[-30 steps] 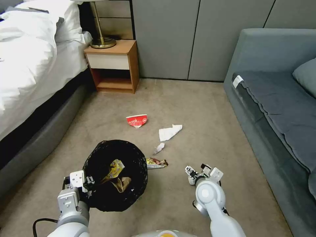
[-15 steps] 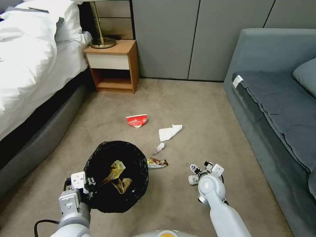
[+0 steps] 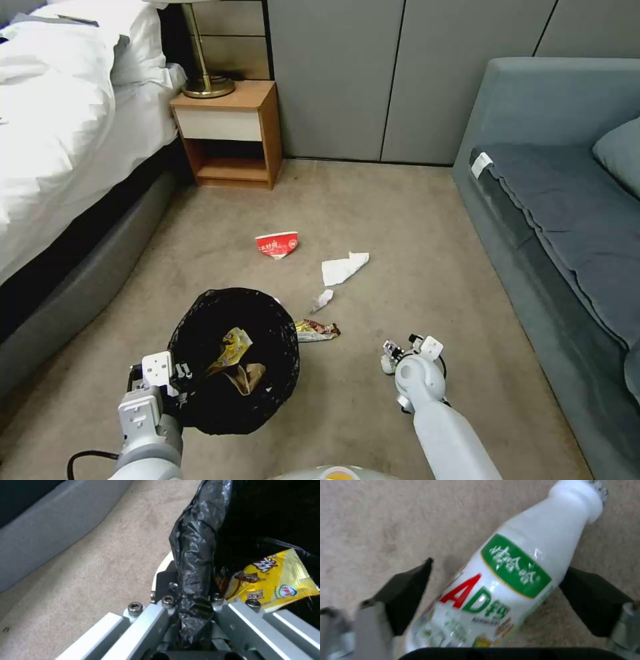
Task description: Pick up the trash bin, then pick up the garbage from the floor and place it into the trash bin.
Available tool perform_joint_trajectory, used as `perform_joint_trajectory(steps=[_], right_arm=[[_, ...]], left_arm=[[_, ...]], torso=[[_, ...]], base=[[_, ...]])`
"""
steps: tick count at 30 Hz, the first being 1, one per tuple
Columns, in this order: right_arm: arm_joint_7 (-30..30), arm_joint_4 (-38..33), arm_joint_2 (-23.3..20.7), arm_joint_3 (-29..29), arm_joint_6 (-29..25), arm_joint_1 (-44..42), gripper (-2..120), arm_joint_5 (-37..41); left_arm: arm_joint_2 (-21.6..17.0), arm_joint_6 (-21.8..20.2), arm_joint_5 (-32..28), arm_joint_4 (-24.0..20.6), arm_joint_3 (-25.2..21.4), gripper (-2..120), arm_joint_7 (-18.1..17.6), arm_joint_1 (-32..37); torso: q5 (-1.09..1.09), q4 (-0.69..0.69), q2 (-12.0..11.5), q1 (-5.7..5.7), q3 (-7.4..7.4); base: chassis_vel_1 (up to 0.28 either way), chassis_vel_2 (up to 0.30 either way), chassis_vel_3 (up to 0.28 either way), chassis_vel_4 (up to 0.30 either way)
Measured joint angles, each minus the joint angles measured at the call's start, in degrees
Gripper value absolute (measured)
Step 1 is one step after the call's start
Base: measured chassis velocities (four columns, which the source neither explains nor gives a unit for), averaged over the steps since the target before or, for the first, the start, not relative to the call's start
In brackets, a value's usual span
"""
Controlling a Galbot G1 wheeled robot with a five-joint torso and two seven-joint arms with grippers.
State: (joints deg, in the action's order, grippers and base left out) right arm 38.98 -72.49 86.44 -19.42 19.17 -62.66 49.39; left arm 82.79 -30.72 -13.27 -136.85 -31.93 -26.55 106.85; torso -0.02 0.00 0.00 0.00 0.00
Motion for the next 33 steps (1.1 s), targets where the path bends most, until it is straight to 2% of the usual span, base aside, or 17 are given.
perform_joint_trajectory(steps=[1,3,5,7,8,15,27,33], right_arm=[[0.0,0.0,0.0,0.0,0.0,0.0,85,0.0],[-0.66,0.4,-0.15,-0.18,-0.58,0.0,75,-0.42],[-1.03,0.37,-0.34,-0.19,-0.75,-0.12,71,-0.62],[-1.49,-0.04,-0.91,-0.41,-0.98,-0.26,63,-0.73],[-1.49,-0.04,-0.91,-0.41,-0.98,-0.26,63,-0.73],[-1.08,-2.5,-1.41,-0.32,-1.13,-0.71,41,-1.58],[-1.57,-2.27,-0.61,-0.69,-1.84,-1.04,37,-3.37],[-3.17,-8.2,-1.5,-0.48,-3.71,-3.27,37,-3.81]], left_arm=[[0.0,0.0,0.0,0.0,0.0,1,0.0,0.0],[-0.03,0.0,-0.02,-0.07,-0.16,1,0.0,0.02],[-0.08,0.0,-0.04,-0.09,-0.23,1,0.0,0.0],[-0.1,0.0,-0.09,-0.09,-0.18,1,0.0,-0.12],[-0.1,0.0,-0.09,-0.09,-0.18,1,0.0,-0.12],[-0.1,0.01,-0.14,0.02,0.21,1,0.0,-0.4],[-0.25,0.12,-0.48,-0.15,0.14,1,0.0,-0.45],[-0.26,0.13,-0.58,-0.33,0.14,1,0.0,-0.43]], torso=[[0.0,0.0,0.0,0.0,0.0],[-0.04,-0.02,0.01,-0.01,-0.01],[-0.04,-0.02,0.01,-0.01,-0.01],[0.04,0.01,0.01,-0.01,-0.01],[0.04,0.01,0.01,-0.01,-0.01],[0.04,0.01,0.0,0.0,0.0],[0.01,0.0,0.0,0.0,0.0],[0.02,0.01,0.0,0.0,0.0]], base=[[0.0,0.0,0.0,0.0],[0.0,0.0,0.0,0.0],[0.0,0.0,0.0,0.0],[0.0,0.0,0.0,0.0],[0.0,0.0,0.0,0.0],[0.0,0.0,0.0,0.0],[0.0,0.0,0.0,0.0],[0.0,0.0,0.0,0.0]])
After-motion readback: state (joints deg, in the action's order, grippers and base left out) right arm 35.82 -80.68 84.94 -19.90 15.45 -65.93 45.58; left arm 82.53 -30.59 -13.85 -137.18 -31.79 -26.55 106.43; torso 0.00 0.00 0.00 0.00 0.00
